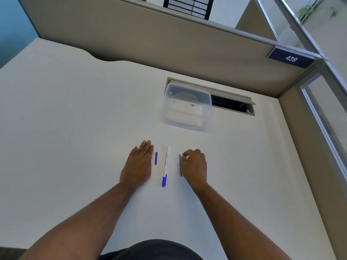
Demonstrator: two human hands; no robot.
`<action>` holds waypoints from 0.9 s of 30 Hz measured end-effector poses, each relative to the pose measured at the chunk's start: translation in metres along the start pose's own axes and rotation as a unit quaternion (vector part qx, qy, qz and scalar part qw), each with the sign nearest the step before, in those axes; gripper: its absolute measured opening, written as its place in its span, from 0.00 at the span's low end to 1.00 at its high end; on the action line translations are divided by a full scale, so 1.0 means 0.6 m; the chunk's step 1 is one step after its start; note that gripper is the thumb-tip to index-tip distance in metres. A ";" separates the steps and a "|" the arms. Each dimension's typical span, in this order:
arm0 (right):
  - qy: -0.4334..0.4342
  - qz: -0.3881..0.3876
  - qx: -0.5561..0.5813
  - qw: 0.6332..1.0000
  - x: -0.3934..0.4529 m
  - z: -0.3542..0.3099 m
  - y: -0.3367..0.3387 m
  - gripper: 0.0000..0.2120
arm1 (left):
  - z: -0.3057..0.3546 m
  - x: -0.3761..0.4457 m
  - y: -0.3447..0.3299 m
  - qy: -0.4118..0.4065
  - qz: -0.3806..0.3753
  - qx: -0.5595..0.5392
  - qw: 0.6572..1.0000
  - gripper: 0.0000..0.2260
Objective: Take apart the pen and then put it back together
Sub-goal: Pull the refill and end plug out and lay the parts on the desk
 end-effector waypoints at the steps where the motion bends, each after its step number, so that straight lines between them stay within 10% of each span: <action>1: -0.013 -0.016 0.000 1.000 0.001 0.005 -0.003 0.09 | 0.000 0.000 0.001 0.000 0.001 -0.001 1.000 0.25; 27: -0.016 -0.086 -0.041 0.995 0.042 -0.026 -0.011 0.03 | 0.004 -0.001 0.011 0.001 -0.010 -0.008 1.000 0.25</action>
Point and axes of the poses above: each hand's wrist, its own x-axis towards the middle knuckle, its own y-axis out of the back of the hand, z = x × y, the point moved 5 cm from there along x, towards the middle knuckle, and after that the axes turned 13 degrees about y, right-handed, at the moved point
